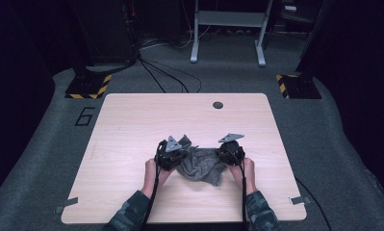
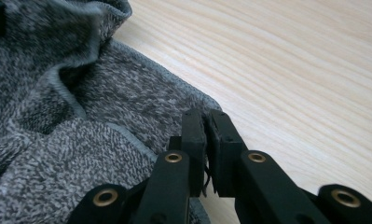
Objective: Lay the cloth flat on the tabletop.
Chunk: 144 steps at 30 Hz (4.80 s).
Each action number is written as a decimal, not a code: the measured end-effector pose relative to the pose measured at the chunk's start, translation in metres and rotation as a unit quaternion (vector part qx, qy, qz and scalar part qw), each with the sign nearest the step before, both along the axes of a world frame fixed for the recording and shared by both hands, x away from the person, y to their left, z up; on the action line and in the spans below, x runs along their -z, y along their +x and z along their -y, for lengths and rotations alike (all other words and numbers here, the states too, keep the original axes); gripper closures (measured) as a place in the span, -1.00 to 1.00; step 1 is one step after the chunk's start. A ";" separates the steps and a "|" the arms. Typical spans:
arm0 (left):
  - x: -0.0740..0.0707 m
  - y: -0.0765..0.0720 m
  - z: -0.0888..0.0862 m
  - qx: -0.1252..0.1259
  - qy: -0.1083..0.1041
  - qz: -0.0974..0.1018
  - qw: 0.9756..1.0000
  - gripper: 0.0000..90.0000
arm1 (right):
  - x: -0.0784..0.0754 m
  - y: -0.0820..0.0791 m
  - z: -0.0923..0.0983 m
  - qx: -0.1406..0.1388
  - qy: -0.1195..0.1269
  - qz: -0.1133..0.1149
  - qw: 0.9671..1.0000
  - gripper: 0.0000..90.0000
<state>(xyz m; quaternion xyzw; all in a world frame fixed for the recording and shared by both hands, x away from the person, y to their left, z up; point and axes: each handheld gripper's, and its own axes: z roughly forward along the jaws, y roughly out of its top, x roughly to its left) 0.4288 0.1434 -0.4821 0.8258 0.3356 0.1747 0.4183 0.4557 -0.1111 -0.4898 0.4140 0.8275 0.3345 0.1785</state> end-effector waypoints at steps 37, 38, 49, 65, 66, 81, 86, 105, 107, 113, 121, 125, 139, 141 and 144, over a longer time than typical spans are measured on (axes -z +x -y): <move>0.029 -0.040 -0.082 -0.047 -0.045 -0.064 0.996 0.88 | -0.010 -0.020 0.061 0.060 0.023 0.017 0.998 0.90; 0.029 -0.041 -0.084 -0.045 -0.046 -0.070 0.995 0.77 | -0.010 -0.019 0.062 0.060 0.024 0.017 0.998 0.90; 0.001 -0.043 -0.096 -0.045 -0.043 -0.074 0.995 -0.27 | -0.003 -0.014 0.068 0.059 0.031 -0.007 0.998 0.38; -0.023 0.030 -0.047 -0.019 0.029 -0.059 0.998 -0.27 | -0.003 -0.021 0.047 0.059 0.027 -0.062 0.996 0.29; -0.023 0.033 -0.044 -0.015 0.036 -0.063 0.997 -0.27 | -0.002 -0.021 0.046 0.061 0.026 -0.065 0.996 0.32; 0.014 0.062 -0.028 -0.010 0.105 -0.119 0.987 0.03 | 0.013 -0.003 0.035 0.026 -0.032 -0.072 0.997 0.48; 0.020 0.055 -0.030 -0.022 0.122 -0.123 0.985 0.01 | 0.012 0.010 0.032 0.011 -0.036 -0.073 0.997 0.45; 0.026 0.006 -0.054 -0.057 0.104 -0.103 0.988 -0.16 | 0.018 0.029 0.028 -0.003 -0.013 -0.050 0.999 0.23; 0.021 0.005 -0.061 -0.054 0.076 -0.100 0.991 -0.25 | 0.018 0.029 0.027 -0.006 -0.008 -0.053 0.999 -0.14; -0.005 0.016 -0.072 -0.065 0.043 -0.075 0.994 -0.39 | -0.005 0.025 0.041 0.011 0.029 -0.017 0.999 -0.35; -0.009 0.058 -0.067 -0.069 0.039 -0.073 0.994 -0.43 | -0.015 0.043 0.053 0.055 0.024 -0.034 0.998 -0.22; 0.000 0.073 -0.059 -0.071 0.054 -0.083 0.992 -0.39 | -0.006 0.051 0.050 0.056 0.011 -0.049 0.997 -0.12; 0.028 0.088 -0.057 -0.077 0.075 -0.102 0.989 -0.16 | 0.013 0.061 0.044 0.061 -0.013 -0.068 0.996 0.14; 0.028 0.086 -0.057 -0.075 0.081 -0.094 0.989 -0.11 | 0.015 0.062 0.046 0.059 -0.014 -0.067 0.996 0.18; 0.028 0.083 -0.055 -0.073 0.081 -0.093 0.990 -0.04 | 0.015 0.062 0.047 0.059 -0.010 -0.063 0.996 0.32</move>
